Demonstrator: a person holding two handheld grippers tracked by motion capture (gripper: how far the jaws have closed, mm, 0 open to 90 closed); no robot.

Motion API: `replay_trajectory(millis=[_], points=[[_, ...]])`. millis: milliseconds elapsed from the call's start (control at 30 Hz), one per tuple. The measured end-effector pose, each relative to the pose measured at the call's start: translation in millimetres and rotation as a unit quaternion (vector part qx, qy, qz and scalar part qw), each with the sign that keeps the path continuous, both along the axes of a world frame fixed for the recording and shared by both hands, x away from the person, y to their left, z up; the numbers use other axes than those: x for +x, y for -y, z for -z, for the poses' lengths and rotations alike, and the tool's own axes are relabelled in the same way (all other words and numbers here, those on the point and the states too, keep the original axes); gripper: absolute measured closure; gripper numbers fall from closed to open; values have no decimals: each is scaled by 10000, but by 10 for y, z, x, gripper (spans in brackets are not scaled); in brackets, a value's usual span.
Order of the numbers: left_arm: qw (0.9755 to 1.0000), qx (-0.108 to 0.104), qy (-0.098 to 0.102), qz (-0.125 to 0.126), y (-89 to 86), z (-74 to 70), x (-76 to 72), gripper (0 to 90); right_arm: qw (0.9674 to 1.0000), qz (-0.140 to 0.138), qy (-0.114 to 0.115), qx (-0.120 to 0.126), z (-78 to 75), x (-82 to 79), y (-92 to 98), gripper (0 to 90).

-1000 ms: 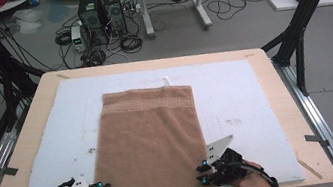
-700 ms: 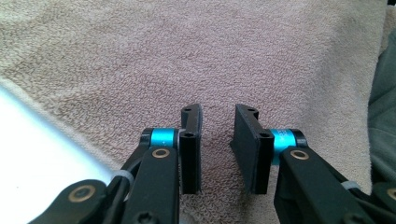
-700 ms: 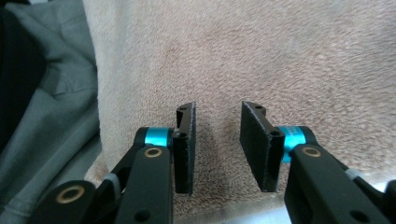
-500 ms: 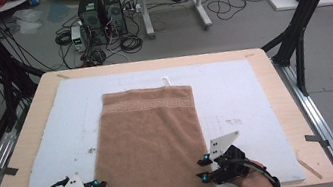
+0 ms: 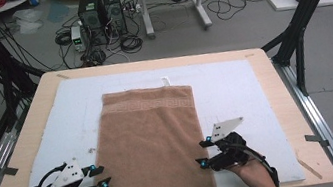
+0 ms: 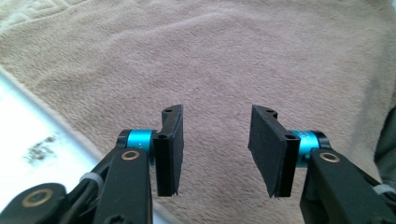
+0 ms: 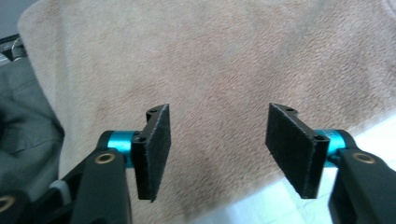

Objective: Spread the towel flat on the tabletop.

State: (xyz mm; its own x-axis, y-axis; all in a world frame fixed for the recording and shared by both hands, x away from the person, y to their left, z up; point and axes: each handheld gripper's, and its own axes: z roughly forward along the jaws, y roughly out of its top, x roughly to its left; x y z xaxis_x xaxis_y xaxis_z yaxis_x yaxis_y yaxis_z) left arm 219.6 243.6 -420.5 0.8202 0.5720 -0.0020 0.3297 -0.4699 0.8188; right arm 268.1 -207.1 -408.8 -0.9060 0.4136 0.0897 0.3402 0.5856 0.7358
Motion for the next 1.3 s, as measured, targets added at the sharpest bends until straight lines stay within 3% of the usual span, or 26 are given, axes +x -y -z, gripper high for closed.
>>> replay_trajectory(millis=[367, 800, 1300], points=[[9999, -9, 99, -54, 29, -127, 105, 455, 9999, 74, 85, 86, -84, 151, -54, 306], [9998, -70, 125, -105, 46, -147, 188, 403, 9998, 122, 146, 74, -112, 271, -136, 265], [9998, -124, 124, -103, 53, -160, 223, 399, 9996, 171, 235, 63, -157, 260, -107, 255]])
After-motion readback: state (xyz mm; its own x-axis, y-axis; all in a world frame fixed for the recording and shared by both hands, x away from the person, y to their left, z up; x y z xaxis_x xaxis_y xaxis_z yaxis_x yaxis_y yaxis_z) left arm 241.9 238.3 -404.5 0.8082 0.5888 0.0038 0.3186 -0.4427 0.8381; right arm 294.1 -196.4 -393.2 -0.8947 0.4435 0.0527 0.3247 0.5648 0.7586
